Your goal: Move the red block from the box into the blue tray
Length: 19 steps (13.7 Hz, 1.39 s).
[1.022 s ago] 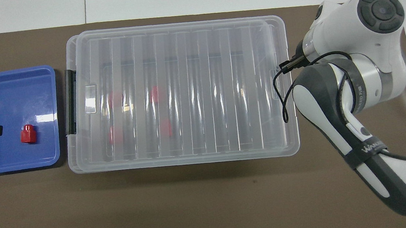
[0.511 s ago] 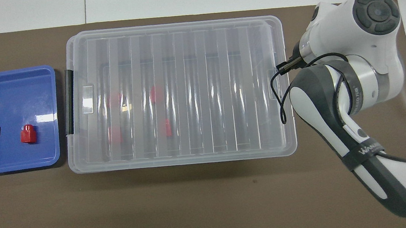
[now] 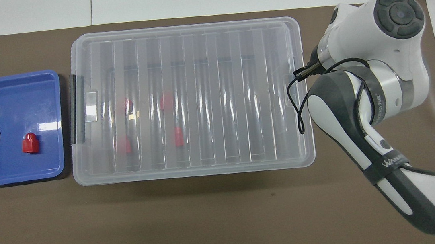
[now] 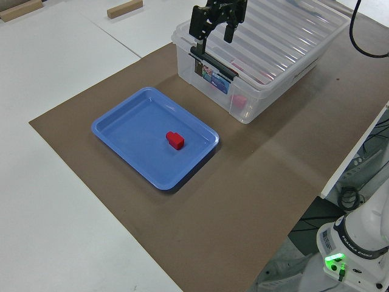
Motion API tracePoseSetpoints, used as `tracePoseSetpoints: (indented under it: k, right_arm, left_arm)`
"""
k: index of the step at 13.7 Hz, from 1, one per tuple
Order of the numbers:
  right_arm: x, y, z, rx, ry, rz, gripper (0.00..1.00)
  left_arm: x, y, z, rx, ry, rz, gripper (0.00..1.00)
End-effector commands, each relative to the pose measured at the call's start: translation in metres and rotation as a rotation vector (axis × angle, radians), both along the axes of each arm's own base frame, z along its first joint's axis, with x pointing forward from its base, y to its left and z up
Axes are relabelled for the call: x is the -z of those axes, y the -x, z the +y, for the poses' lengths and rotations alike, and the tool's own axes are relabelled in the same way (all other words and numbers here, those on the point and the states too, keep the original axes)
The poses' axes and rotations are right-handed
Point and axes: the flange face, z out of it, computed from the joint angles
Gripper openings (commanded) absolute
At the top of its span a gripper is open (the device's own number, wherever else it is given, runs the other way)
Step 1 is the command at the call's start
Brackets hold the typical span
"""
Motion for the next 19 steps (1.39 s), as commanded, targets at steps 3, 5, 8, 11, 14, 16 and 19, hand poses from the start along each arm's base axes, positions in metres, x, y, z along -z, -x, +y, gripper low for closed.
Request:
tracePoseSetpoints:
  k: [3,5,8,11,14,16,19]
  right_arm:
    - [0.000,0.007,0.006,-0.013,-0.025,0.005,0.00]
    - [-0.001,0.008,0.009,-0.018,-0.027,0.004,0.00]
    - [-0.011,0.010,-0.002,0.021,-0.036,0.007,0.00]
    - [-0.033,0.022,-0.022,0.180,-0.037,0.043,0.00]
    - [-0.050,0.041,-0.048,0.333,-0.034,0.063,0.00]
    - [-0.065,0.049,-0.078,0.416,-0.025,0.084,0.46]
    - [-0.099,0.066,-0.112,0.483,-0.022,0.090,1.00]
  left_arm:
    - [0.007,-0.026,-0.009,0.022,-0.009,-0.076,1.00]
    - [0.008,-0.021,-0.005,0.012,0.003,-0.049,1.00]
    - [0.006,-0.017,-0.009,0.008,0.033,-0.032,1.00]
    - [-0.007,-0.009,-0.009,0.009,0.033,-0.061,1.00]
    - [-0.006,-0.008,-0.002,-0.003,0.033,-0.059,1.00]
    - [-0.006,-0.008,-0.002,-0.003,0.033,-0.059,1.00]
    - [-0.004,-0.006,-0.002,-0.004,0.032,-0.052,1.00]
